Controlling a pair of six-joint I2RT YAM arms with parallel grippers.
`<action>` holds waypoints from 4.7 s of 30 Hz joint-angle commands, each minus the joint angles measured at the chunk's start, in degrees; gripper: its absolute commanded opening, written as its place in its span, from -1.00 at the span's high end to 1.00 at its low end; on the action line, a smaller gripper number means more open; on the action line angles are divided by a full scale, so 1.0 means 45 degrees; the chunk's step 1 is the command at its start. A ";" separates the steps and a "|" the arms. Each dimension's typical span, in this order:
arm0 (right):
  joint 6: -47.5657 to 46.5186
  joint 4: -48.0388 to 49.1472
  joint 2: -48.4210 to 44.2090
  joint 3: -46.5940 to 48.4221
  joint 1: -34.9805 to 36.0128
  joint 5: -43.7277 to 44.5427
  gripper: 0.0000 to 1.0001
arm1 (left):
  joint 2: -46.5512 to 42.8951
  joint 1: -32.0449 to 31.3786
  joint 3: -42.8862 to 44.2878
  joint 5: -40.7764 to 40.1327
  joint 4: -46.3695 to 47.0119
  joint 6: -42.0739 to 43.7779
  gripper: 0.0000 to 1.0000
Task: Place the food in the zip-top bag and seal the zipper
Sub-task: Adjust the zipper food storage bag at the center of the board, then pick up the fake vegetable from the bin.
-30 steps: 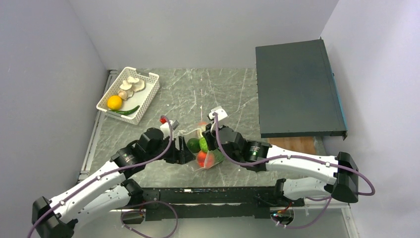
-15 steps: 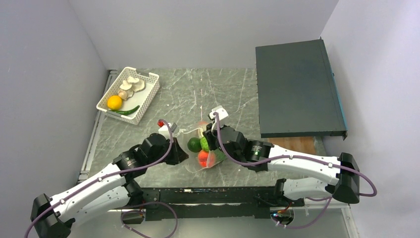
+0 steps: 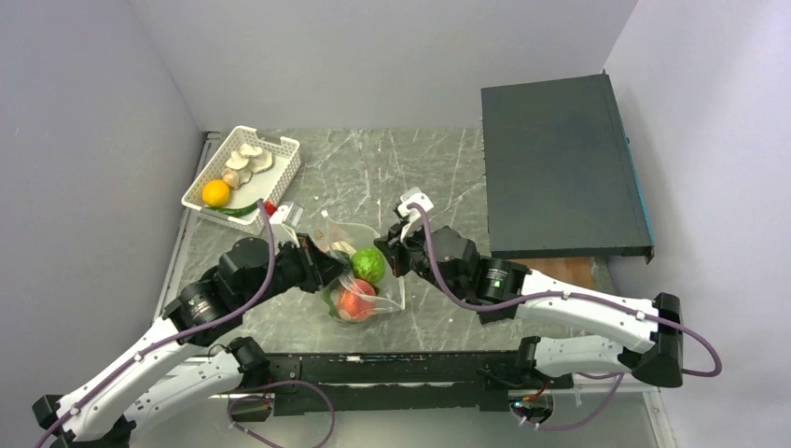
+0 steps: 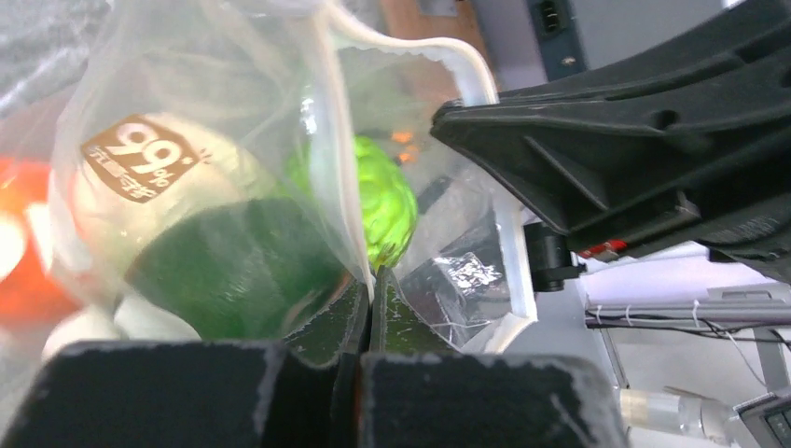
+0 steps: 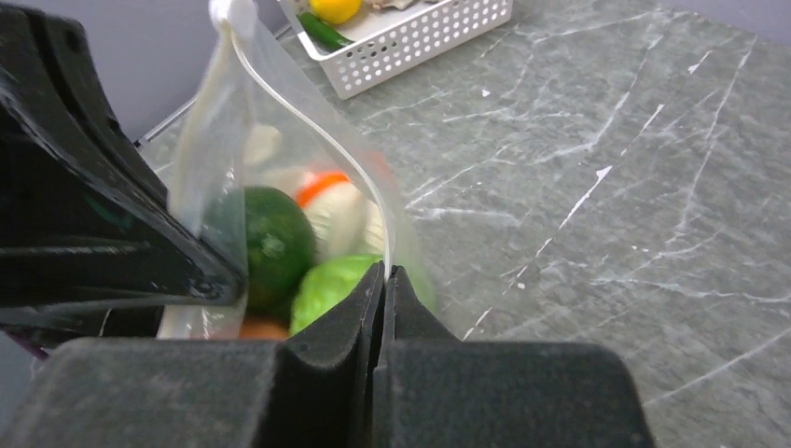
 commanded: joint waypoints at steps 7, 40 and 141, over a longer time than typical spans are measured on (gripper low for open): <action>0.0210 0.0819 0.2689 0.0557 -0.0036 -0.0912 1.00 | 0.0177 -0.0044 -0.1390 -0.0988 -0.0011 -0.1793 1.00; -0.0381 0.2123 0.0864 -0.0967 -0.0126 0.1237 1.00 | -0.0813 0.0074 0.2404 -0.5858 -0.5549 0.0429 -0.95; 0.0108 0.3008 0.0200 -0.2109 -0.0430 0.0092 1.00 | 0.5405 1.2845 0.1984 -0.0933 -0.3406 -0.4315 1.00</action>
